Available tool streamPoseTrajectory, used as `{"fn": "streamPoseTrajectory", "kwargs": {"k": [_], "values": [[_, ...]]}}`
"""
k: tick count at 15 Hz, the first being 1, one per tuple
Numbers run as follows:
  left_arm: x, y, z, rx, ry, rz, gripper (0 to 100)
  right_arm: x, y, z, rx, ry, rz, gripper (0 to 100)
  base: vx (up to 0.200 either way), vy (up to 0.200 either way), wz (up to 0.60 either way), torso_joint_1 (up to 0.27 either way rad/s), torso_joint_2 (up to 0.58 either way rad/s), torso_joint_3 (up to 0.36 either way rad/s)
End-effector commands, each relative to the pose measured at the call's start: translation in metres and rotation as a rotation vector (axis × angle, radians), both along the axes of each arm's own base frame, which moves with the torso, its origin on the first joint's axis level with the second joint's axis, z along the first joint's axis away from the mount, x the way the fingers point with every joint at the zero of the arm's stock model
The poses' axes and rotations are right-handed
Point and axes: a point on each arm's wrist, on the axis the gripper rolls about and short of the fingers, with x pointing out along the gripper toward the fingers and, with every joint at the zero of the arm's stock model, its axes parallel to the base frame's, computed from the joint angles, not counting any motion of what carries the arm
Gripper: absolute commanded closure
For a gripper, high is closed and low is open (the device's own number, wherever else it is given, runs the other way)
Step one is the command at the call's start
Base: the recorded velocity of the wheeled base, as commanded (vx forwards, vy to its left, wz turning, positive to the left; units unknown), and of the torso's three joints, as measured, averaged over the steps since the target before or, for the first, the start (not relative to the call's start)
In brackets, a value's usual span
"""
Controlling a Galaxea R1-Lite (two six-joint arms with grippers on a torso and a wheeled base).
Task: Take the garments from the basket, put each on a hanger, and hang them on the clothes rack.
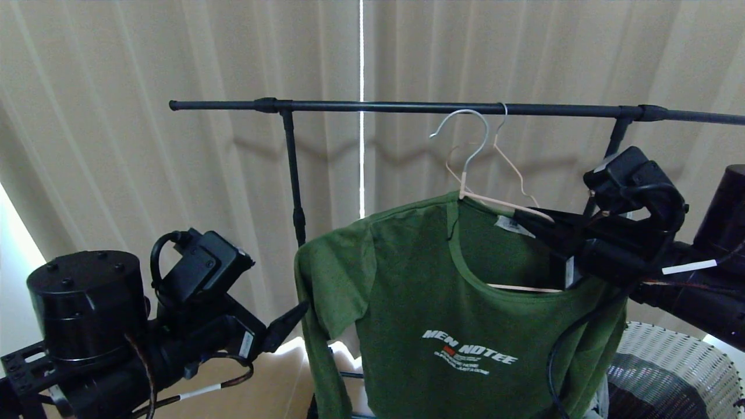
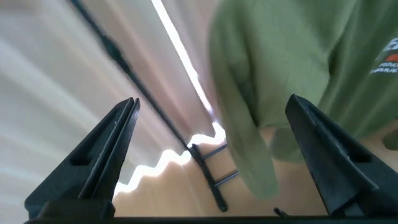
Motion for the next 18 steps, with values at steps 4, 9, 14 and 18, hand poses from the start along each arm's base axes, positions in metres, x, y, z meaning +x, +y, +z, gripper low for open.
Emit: {"fn": "streamPoseTrajectory", "kwargs": {"k": [4, 9, 14, 18], "values": [[0.014, -0.003, -0.007, 0.005, 0.033, -0.012, 0, -0.008, -0.003, 0.008, 0.015, -0.030, 0.006, 100, 0.000, 0.000, 0.00, 0.000, 0.00, 0.000], [0.019, 0.000, -0.010, 0.010, 0.045, 0.008, 100, -0.011, -0.003, 0.009, 0.019, -0.035, 0.028, 100, 0.000, 0.000, 0.00, 0.000, 0.00, 0.000], [0.018, 0.014, -0.019, 0.036, 0.071, 0.066, 100, -0.011, -0.005, 0.010, 0.018, -0.037, 0.013, 100, 0.000, 0.000, 0.00, 0.000, 0.00, 0.000], [0.013, 0.042, -0.021, 0.062, 0.074, 0.164, 100, -0.006, -0.016, 0.008, 0.008, -0.028, -0.043, 100, 0.000, 0.000, 0.00, 0.000, 0.00, 0.000]]}}
